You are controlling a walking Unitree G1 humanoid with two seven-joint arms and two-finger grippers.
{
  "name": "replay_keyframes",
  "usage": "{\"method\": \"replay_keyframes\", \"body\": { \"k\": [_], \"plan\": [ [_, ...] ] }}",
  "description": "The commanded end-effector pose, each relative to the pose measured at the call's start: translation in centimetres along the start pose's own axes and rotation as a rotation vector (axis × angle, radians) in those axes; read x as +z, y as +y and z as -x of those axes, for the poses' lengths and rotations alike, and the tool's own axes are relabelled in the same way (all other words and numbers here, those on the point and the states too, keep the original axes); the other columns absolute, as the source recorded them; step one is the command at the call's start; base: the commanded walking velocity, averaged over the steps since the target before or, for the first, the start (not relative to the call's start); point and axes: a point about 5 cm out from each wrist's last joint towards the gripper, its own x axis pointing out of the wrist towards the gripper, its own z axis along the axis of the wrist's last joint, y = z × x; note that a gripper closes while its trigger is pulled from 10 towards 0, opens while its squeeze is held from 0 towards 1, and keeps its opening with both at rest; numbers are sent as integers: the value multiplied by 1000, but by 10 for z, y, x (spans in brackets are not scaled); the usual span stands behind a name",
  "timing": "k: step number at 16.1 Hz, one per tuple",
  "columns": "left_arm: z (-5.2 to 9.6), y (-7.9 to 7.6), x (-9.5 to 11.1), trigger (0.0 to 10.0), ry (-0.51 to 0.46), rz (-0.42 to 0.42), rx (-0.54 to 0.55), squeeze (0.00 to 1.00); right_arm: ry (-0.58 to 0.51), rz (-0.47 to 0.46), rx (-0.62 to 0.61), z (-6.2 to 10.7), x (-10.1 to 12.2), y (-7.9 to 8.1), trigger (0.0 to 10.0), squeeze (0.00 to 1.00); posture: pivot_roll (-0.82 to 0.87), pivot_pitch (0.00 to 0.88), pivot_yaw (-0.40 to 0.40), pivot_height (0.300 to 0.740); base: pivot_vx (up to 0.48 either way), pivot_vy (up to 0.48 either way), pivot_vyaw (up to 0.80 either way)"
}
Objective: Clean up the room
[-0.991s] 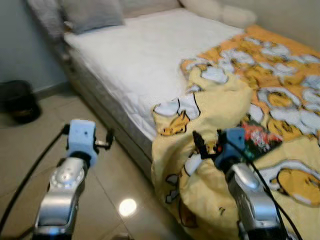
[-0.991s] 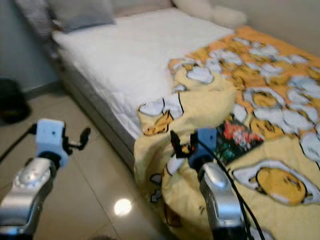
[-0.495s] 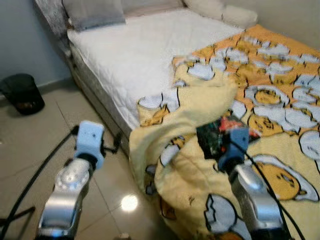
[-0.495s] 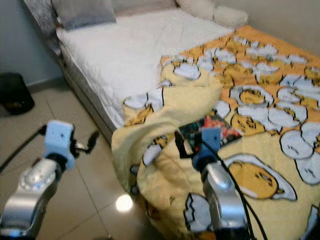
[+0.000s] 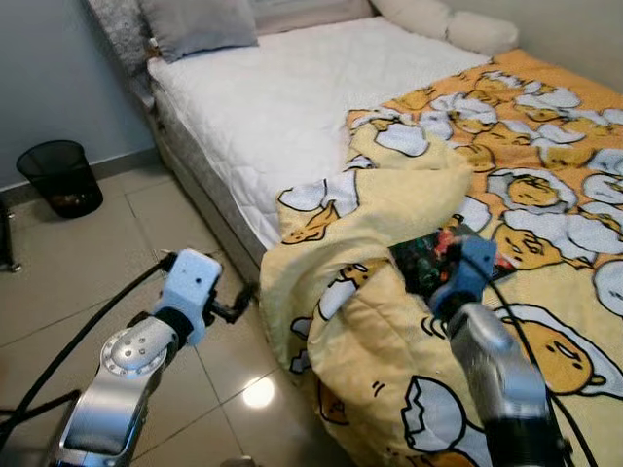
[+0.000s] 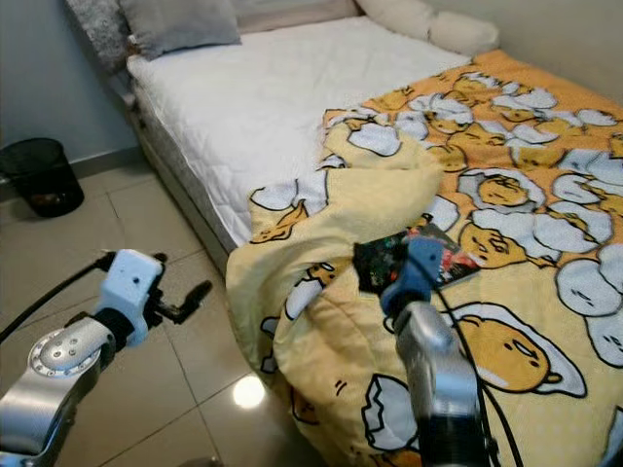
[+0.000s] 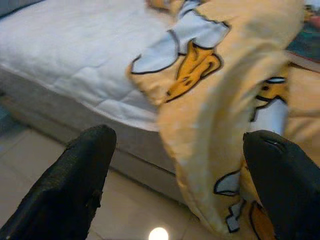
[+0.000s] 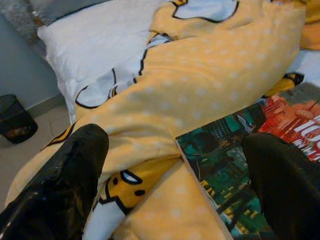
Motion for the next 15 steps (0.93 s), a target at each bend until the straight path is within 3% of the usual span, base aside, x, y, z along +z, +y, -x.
{"method": "replay_keyframes", "body": {
  "k": [1,2,4,6,8,11,13,15],
  "plan": [
    [-5,-4,5,10000,-15,-38,-117,949,67,-31,-48,-7,-5,-9,10000,0,-6,0,-1,740,0,0,0],
    [-6,-6,7,10000,-16,-48,-176,953,97,-32,-74,-12,-6,-13,10000,0,-6,0,-1,740,0,0,0],
    [-9,-11,11,10000,5,-100,-352,957,138,-119,-213,-23,-5,-32,10000,0,-8,0,6,740,0,0,0],
    [-8,-17,9,10000,49,-135,-509,957,183,-103,-312,-25,-8,-51,10000,0,-18,0,15,740,0,0,0],
    [-6,-18,9,10000,64,-147,-565,953,176,-142,-354,-26,-6,-60,10000,0,-17,0,20,740,0,0,0],
    [-4,-15,11,10000,67,-148,-588,953,175,-294,-405,-25,-9,-75,10000,0,-14,0,23,740,0,0,0],
    [-2,-14,10,10000,76,-149,-606,949,172,-466,-333,-28,-12,-69,10000,0,-12,0,29,740,0,0,0],
    [-1,-14,10,10000,85,-152,-626,949,198,-487,-329,-28,-18,-69,10000,0,-9,0,31,740,0,0,0]
  ]
}}
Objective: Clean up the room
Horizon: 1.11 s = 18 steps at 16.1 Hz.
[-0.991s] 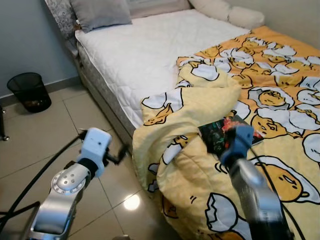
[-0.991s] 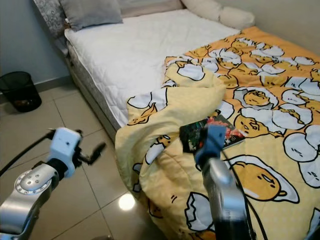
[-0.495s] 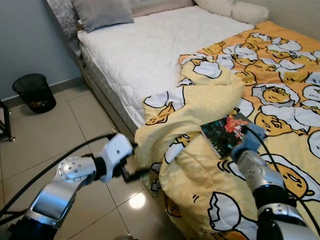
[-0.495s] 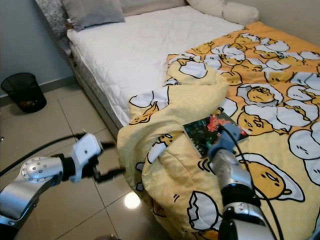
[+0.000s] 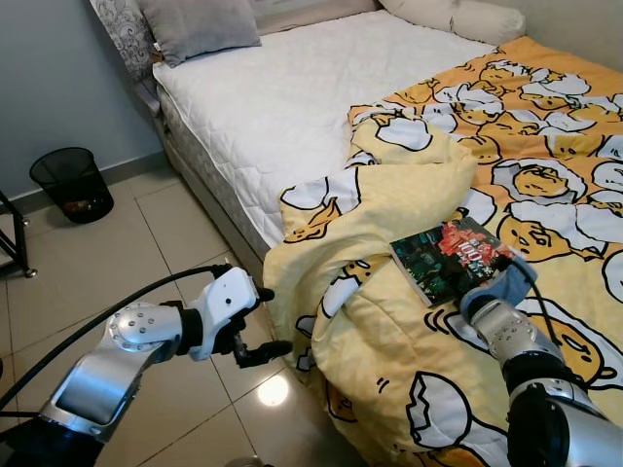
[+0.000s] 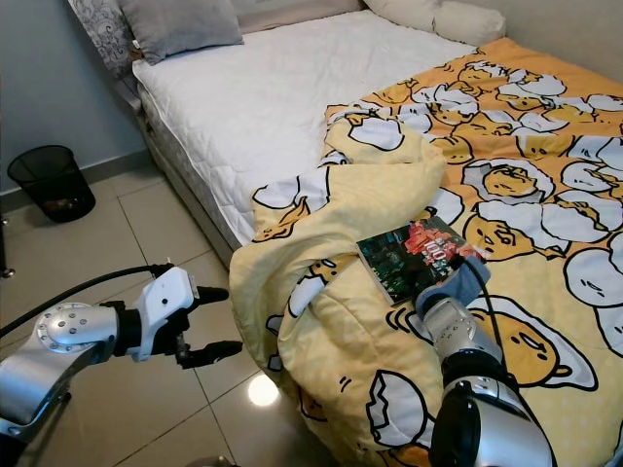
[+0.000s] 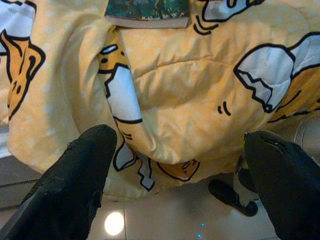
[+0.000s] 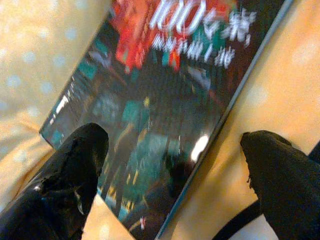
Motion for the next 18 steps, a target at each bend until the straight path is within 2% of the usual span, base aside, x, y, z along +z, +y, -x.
{"method": "replay_keyframes", "body": {
  "k": [1,8,10,11,14,16,18],
  "plan": [
    [2,1,3,10000,1,-12,-13,953,8,-48,18,-1,0,3,10000,0,-4,0,31,740,0,0,0],
    [10,3,2,10000,21,-17,-23,957,37,-213,99,-3,-5,13,10000,0,17,0,37,740,0,0,0],
    [11,2,3,10000,21,-20,-26,957,54,-314,133,-3,-11,14,10000,0,27,0,40,740,0,0,0],
    [12,2,3,10000,21,-21,-29,957,68,-334,149,-3,-15,15,10000,0,31,0,44,740,0,0,0],
    [14,2,6,10000,25,-33,-43,953,95,-311,70,-2,-37,5,10000,0,67,0,57,740,0,0,0],
    [15,4,12,10000,8,-42,-35,957,84,-303,7,-1,-46,-2,10000,0,97,0,69,740,0,0,0],
    [16,3,16,10000,-5,-47,-44,957,76,-324,-8,-1,-51,-2,10000,0,116,0,76,740,0,0,0]
  ]
}}
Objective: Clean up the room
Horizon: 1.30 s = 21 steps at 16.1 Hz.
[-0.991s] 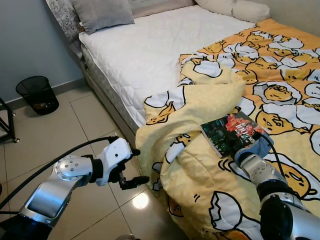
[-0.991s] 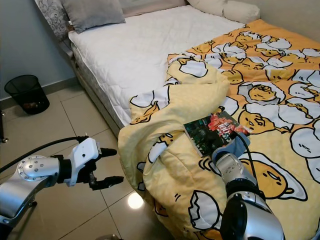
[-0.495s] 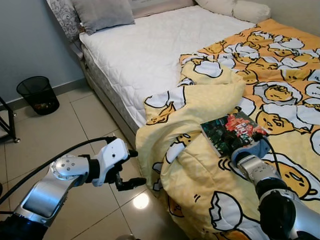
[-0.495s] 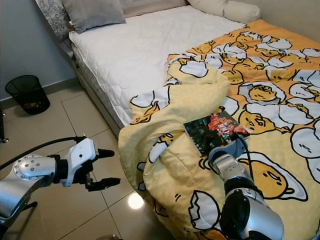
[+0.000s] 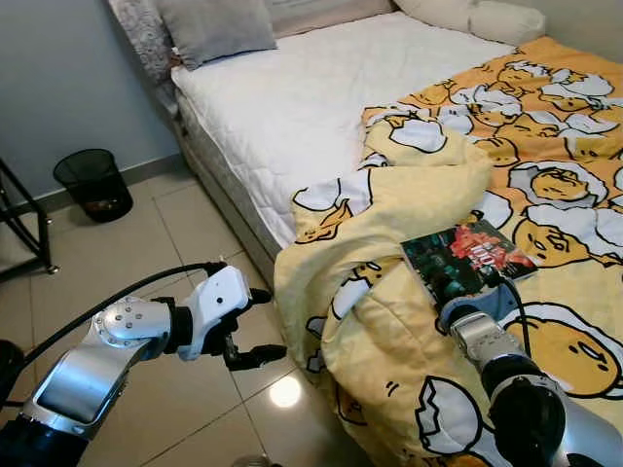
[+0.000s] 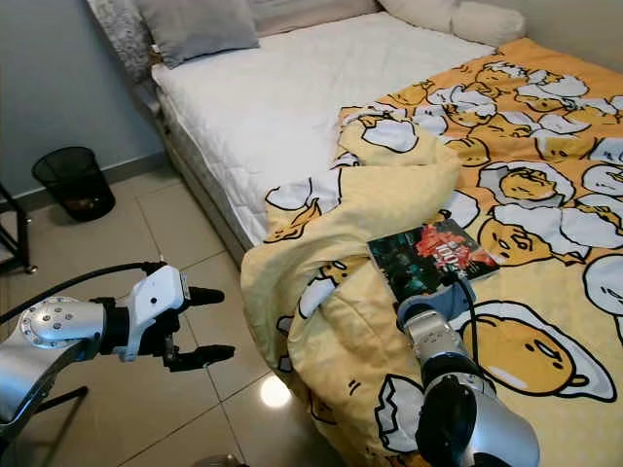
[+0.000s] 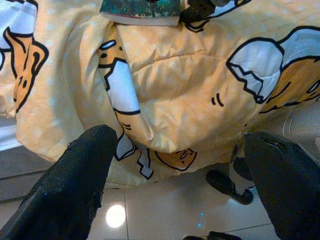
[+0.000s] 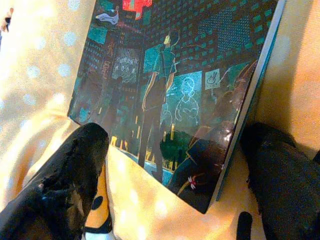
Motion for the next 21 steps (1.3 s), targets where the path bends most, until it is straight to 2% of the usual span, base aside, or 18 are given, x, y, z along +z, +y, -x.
{"method": "replay_keyframes", "body": {
  "k": [1,3,4,5,6,8,12,16,21],
  "plan": [
    [5,3,8,10000,-8,-32,9,957,54,-44,-34,2,-19,-9,10000,0,123,0,81,740,0,0,0],
    [2,2,10,10000,-16,-25,14,953,-12,-138,62,0,-10,6,10000,0,116,0,82,740,0,0,0],
    [0,1,11,10000,-25,-21,17,957,-55,-189,112,-1,-2,13,9020,0,113,0,80,740,0,0,0],
    [-1,2,11,10000,-31,-18,20,957,-89,-226,145,-1,5,18,4745,0,109,0,77,740,0,0,0],
    [-2,2,12,10000,-35,-17,24,957,-106,-249,159,-2,10,20,4118,0,106,0,76,740,0,0,0],
    [-3,3,12,10000,-42,-14,30,953,-147,-284,175,-1,19,23,0,0,104,0,72,740,0,0,0],
    [-3,2,11,10000,-45,-8,40,953,-166,-289,158,-2,22,23,0,0,107,0,66,740,0,0,0],
    [-4,2,10,10000,-45,-10,50,953,-162,-237,152,-2,21,25,0,0,106,0,54,740,0,0,0],
    [-5,2,9,10000,-59,-12,67,953,-155,-236,148,-2,19,26,0,0,97,0,48,740,0,0,0]
  ]
}}
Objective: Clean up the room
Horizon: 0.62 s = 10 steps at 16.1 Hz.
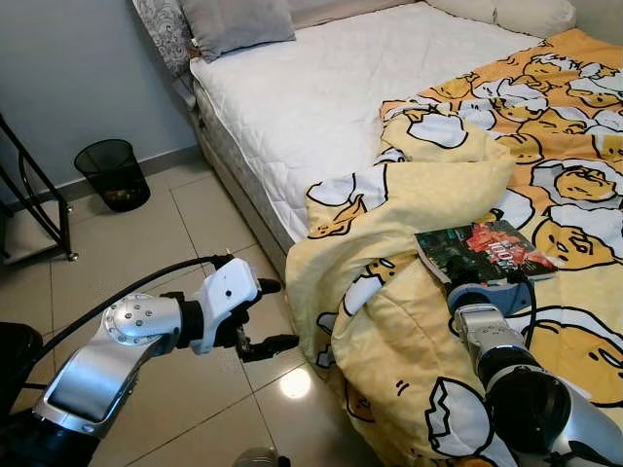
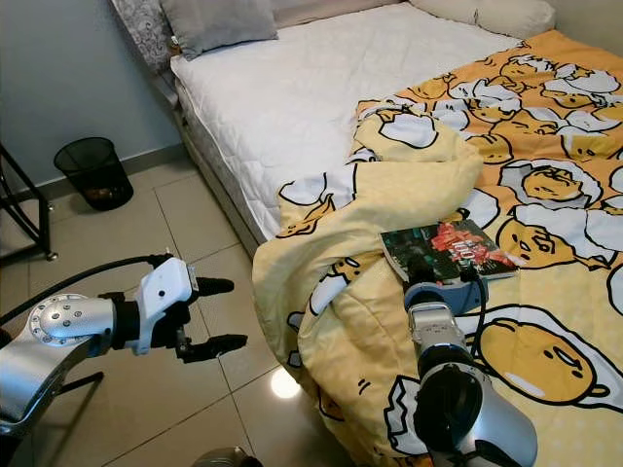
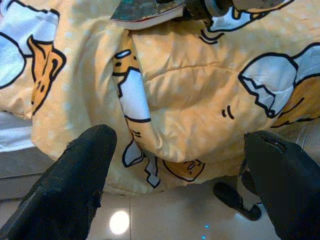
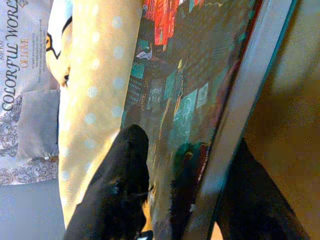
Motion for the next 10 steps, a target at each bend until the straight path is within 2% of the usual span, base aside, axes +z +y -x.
{"method": "replay_keyframes", "body": {
  "k": [1,7,10],
  "plan": [
    [2,3,-1,10000,1,-4,28,953,20,16,20,-3,-4,11,0,0,96,0,48,740,0,0,0],
    [-1,6,-2,10000,-20,6,62,953,20,49,26,-3,-4,13,0,0,85,0,48,740,0,0,0],
    [-4,9,-3,10000,-42,12,98,953,-3,57,67,-4,2,17,0,0,66,0,46,740,0,0,0]
  ]
}}
